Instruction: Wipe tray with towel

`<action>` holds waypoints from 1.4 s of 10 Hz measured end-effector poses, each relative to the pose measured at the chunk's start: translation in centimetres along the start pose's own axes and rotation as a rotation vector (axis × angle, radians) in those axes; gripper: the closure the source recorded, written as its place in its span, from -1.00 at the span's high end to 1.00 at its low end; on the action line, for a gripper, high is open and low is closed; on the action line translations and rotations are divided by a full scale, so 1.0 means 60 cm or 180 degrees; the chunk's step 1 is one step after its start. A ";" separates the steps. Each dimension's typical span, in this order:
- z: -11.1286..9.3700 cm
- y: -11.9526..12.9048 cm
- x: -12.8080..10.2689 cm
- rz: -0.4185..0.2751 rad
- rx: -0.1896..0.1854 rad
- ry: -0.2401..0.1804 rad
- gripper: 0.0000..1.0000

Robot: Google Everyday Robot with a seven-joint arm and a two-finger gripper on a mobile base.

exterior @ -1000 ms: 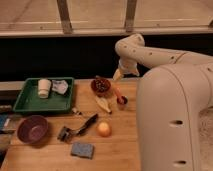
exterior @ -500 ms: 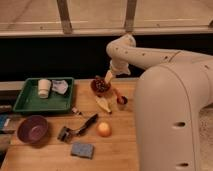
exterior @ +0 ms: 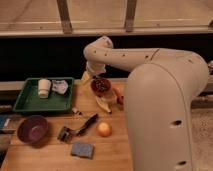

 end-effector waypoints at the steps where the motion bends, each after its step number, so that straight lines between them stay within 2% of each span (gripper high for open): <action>1: -0.001 0.023 -0.009 -0.0077 -0.0065 -0.0076 0.60; 4: -0.001 0.029 -0.010 -0.0098 -0.0082 -0.0094 0.60; 6: 0.001 0.028 -0.008 -0.0088 -0.0099 -0.0064 0.60; 7: 0.003 0.030 -0.007 -0.0153 -0.0130 -0.0049 0.60; 9: 0.021 0.075 -0.026 -0.0468 -0.0292 -0.0004 0.60; 11: 0.045 0.131 -0.064 -0.0764 -0.0445 0.0010 0.60; 12: 0.066 0.186 -0.102 -0.1028 -0.0587 -0.0011 0.60; 14: 0.089 0.257 -0.137 -0.1320 -0.0786 -0.0069 0.60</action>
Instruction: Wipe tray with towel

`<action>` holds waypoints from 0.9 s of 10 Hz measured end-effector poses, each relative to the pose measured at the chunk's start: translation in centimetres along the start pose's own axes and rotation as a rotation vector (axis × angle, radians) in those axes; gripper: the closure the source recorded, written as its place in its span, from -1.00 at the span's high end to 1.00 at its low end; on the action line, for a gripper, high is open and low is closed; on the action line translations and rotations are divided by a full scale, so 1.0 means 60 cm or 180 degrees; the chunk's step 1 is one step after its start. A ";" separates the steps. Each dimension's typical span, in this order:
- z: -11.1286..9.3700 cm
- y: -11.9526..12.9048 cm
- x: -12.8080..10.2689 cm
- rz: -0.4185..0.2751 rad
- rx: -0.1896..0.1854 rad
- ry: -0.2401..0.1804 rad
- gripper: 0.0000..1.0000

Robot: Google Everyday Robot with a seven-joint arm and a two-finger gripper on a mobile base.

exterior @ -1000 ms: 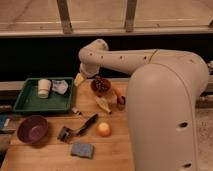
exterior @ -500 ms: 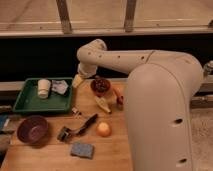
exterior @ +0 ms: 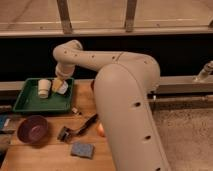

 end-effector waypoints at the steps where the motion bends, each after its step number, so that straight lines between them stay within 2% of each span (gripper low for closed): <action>1: 0.013 0.014 -0.014 -0.0071 -0.0062 -0.0035 0.60; 6: 0.016 0.016 -0.015 -0.0065 -0.0077 -0.0034 0.60; 9: 0.067 0.005 0.005 0.0009 -0.0150 0.0023 0.60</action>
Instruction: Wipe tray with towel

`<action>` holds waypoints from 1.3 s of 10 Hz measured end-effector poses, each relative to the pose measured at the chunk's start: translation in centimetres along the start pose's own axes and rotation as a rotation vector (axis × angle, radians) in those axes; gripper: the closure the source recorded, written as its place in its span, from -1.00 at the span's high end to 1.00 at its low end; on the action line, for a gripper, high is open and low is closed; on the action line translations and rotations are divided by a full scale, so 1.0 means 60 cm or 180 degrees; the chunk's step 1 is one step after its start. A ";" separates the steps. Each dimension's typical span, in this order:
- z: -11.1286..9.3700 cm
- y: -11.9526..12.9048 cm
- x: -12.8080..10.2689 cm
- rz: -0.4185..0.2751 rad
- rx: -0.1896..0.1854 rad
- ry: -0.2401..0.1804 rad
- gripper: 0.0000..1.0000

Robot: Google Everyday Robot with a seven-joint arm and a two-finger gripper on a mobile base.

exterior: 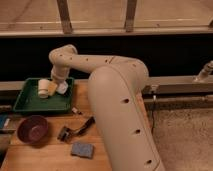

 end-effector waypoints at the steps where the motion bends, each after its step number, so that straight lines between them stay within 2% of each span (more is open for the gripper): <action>1: 0.030 -0.003 0.006 0.0022 -0.0050 0.0008 0.60; 4: 0.069 -0.016 0.016 0.0079 -0.0164 0.0005 0.60; 6: 0.092 -0.022 0.009 0.0061 -0.0243 0.0014 0.60; 12: 0.133 -0.064 -0.002 0.0062 -0.0294 -0.0002 0.60; 13: 0.139 -0.068 0.000 0.0071 -0.0293 0.0001 0.55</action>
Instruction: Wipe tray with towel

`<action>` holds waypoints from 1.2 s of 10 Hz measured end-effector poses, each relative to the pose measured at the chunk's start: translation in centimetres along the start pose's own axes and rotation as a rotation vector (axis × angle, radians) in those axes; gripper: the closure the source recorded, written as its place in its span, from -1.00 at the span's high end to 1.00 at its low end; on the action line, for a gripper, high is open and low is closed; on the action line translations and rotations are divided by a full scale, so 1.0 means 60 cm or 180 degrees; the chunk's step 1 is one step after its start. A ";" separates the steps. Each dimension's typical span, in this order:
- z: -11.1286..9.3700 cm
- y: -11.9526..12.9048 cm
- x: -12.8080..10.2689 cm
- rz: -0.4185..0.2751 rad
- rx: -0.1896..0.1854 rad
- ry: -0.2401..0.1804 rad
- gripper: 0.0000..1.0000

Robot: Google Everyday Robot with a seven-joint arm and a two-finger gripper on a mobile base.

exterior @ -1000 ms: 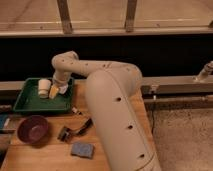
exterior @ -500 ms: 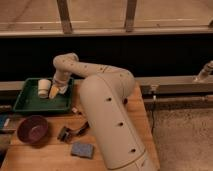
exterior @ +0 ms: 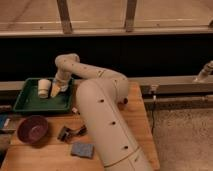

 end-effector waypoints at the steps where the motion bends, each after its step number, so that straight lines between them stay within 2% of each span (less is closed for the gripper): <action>1: 0.007 -0.004 0.004 0.0008 0.0001 0.0006 0.42; 2: 0.013 -0.009 0.008 0.0017 0.0008 0.0004 0.18; 4: 0.015 -0.010 0.011 0.0014 0.0020 -0.0003 -0.17; 6: 0.009 -0.008 0.011 0.0012 0.0042 -0.0028 -0.61; 8: -0.005 -0.007 0.007 -0.0014 0.0073 -0.0058 -0.96; 11: -0.043 0.011 -0.010 -0.0129 0.0119 -0.0064 -1.00; 12: -0.070 0.026 -0.007 -0.0168 0.0132 -0.0010 -1.00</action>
